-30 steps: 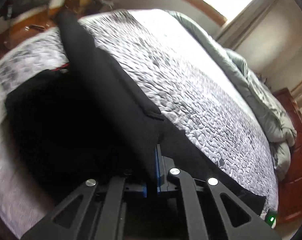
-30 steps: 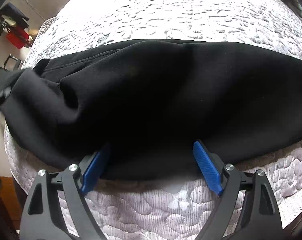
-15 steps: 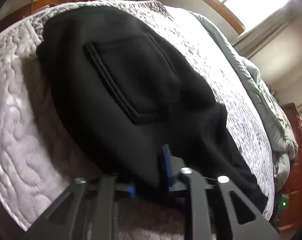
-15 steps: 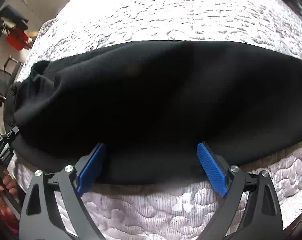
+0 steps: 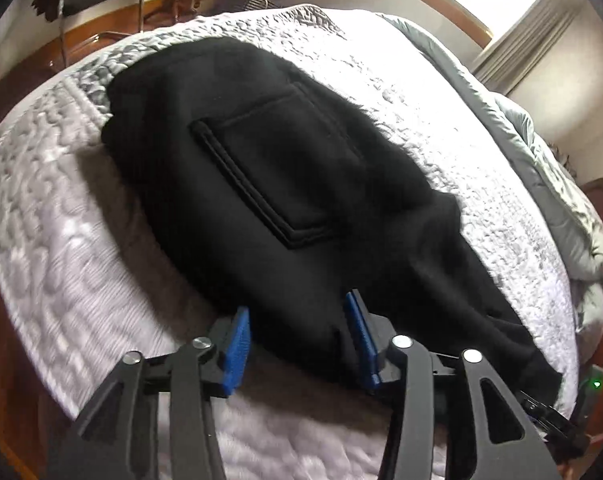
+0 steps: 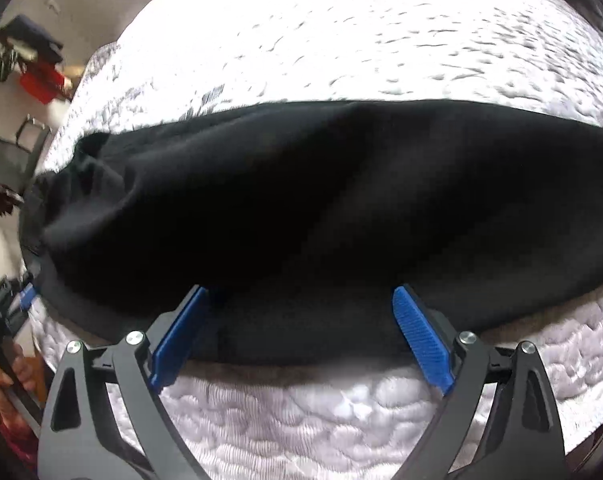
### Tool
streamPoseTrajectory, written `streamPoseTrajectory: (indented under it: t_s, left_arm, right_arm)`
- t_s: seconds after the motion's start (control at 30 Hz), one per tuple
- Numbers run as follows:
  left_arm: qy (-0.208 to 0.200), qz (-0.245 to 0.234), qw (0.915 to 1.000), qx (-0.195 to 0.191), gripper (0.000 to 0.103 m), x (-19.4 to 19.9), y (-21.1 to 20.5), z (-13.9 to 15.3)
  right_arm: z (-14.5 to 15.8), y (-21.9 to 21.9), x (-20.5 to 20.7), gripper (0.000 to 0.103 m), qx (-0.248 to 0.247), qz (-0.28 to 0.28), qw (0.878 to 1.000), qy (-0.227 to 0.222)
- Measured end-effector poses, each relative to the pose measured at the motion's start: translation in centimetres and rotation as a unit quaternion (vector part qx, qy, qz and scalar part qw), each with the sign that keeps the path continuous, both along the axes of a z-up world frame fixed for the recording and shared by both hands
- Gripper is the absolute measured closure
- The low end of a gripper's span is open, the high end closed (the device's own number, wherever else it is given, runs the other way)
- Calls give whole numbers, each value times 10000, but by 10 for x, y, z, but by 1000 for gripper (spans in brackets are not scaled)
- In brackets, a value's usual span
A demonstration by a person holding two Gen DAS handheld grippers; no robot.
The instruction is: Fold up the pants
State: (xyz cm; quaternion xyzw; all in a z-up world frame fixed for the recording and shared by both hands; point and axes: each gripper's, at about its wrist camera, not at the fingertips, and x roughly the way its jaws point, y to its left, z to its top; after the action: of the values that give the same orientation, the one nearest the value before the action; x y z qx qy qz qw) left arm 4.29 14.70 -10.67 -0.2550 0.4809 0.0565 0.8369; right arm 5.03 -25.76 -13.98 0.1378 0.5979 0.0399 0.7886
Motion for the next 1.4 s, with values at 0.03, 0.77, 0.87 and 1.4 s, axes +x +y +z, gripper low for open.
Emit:
streamPoseTrajectory:
  t_s: [0.03, 0.77, 0.87, 1.4]
  left_arm:
    - [-67, -40, 10000, -7, 49, -2, -5, 6]
    - [-88, -1389, 9848, 1043, 31, 65, -71, 16]
    - [119, -1379, 9855, 980, 31, 78, -62, 8]
    - [-47, -1158, 9871, 1109, 15, 98, -10, 2]
  right_arm:
    - [4, -5, -3, 11, -19, -74, 10000, -14]
    - [61, 40, 46, 11, 289, 682, 9932, -897]
    - [60, 72, 66, 13, 332, 1032, 9901, -893]
    - [0, 185, 118, 25, 152, 2690, 9623, -366]
